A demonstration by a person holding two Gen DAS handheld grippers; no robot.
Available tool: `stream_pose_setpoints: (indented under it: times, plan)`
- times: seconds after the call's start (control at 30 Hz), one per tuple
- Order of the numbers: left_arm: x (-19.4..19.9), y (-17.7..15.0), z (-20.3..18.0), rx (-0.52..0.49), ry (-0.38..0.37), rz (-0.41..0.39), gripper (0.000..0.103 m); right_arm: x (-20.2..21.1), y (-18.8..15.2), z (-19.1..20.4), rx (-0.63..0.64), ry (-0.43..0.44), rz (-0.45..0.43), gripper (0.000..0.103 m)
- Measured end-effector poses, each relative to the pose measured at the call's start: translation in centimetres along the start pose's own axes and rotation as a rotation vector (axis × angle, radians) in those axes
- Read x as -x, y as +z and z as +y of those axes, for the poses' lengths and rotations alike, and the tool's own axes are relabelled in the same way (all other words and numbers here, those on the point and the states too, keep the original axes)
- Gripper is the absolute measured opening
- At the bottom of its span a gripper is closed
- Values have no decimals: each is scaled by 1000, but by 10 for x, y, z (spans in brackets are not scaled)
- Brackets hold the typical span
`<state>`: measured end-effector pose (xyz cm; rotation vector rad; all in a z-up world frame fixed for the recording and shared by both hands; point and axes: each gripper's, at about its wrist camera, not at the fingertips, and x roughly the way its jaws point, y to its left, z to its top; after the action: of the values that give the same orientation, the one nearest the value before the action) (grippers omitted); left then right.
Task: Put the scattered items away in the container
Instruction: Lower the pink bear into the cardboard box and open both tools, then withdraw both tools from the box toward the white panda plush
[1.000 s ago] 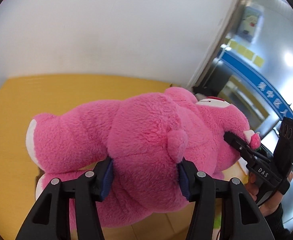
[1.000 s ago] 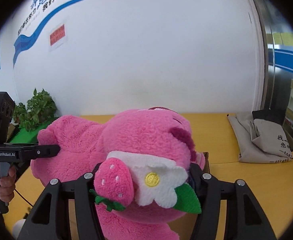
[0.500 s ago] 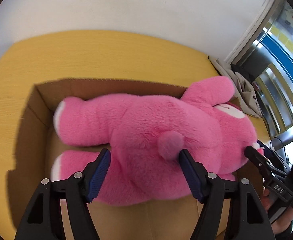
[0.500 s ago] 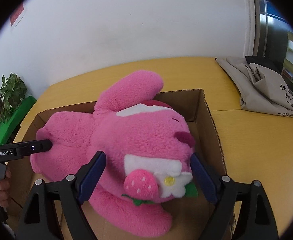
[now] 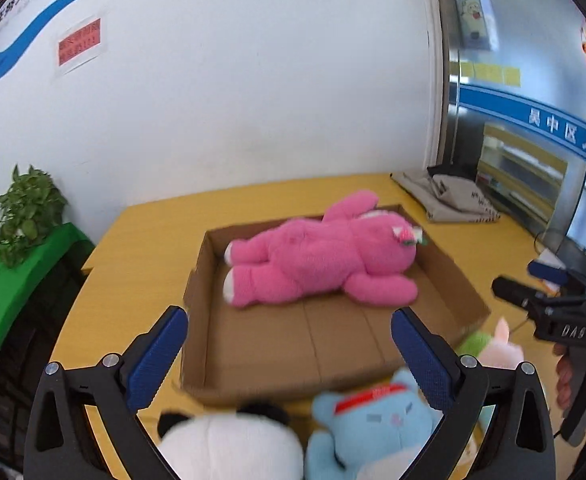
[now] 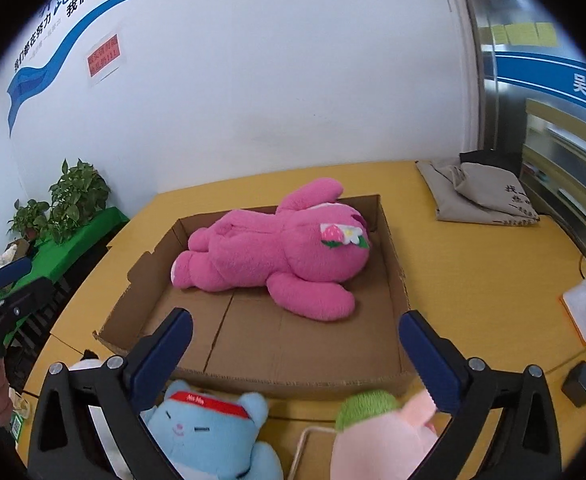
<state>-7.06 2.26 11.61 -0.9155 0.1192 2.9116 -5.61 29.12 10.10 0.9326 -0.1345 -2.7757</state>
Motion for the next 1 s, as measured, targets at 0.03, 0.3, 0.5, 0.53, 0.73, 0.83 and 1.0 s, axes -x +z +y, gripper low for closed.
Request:
stream_pose_setpoints:
  times: [0.03,0.3,0.5,0.53,0.73,0.83,1.0]
  plan:
    - [3,-10,-2,9,0,13,103,5,-6,1,13,-23,3,103]
    - [30,-61,-16,110,-33,61,103,43,-38,14,119,-120,-9,103]
    - [42,-75,-22,110,-51,62,103,57,-49,26,149,-118,-26,103]
    - [44,-77,-22,110,-53,61,103,58,-50,28,152,-118,-25,103]
    - [49,-87,-21,120,-68,65,103,60,-60,35,158,-116,-15,103]
    - [49,-91,-20,124,-74,69,103,60,-64,38,161,-112,-8,103]
    - [48,-97,-18,134,-77,81,103,59,-71,41,160,-109,1,103]
